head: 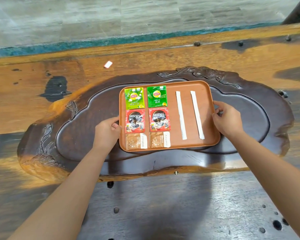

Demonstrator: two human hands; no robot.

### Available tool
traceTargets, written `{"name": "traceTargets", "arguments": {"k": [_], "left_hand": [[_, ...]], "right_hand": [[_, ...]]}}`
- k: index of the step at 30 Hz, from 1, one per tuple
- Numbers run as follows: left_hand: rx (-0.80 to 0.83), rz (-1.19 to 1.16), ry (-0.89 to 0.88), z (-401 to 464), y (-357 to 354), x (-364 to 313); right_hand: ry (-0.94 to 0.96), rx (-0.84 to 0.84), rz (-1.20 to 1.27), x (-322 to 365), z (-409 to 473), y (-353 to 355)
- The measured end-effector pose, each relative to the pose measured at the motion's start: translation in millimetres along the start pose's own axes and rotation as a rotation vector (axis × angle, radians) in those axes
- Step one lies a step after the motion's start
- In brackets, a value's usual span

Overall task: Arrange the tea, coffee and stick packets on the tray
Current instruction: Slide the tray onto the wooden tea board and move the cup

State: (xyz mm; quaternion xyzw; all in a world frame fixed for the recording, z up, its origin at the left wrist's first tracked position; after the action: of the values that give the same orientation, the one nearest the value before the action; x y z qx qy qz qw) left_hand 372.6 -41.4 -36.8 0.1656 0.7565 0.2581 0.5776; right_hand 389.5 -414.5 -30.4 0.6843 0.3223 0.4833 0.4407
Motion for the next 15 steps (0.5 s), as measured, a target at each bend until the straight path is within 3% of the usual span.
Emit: {"name": "traceTargets", "arguments": {"k": [12, 15], "left_hand": [[-0.006, -0.135, 0.12, -7, -1, 13], [-0.011, -0.269, 0.253, -9, 1, 27]], "right_hand": [[0.032, 0.013, -0.025, 3, -7, 4], [-0.024, 0.095, 0.004, -5, -5, 1]]}}
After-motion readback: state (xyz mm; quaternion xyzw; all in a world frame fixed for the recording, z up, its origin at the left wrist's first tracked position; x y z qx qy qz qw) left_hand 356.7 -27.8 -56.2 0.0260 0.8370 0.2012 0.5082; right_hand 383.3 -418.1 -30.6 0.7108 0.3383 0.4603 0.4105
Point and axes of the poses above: each hand's wrist, its own z-axis towards the middle knuckle, its own y-axis out of the back of the hand, x = y × z, the point moved 7 cm from there along z, towards the middle knuckle, and after that the axes turned 12 degrees about -z, right-handed, at the moved point
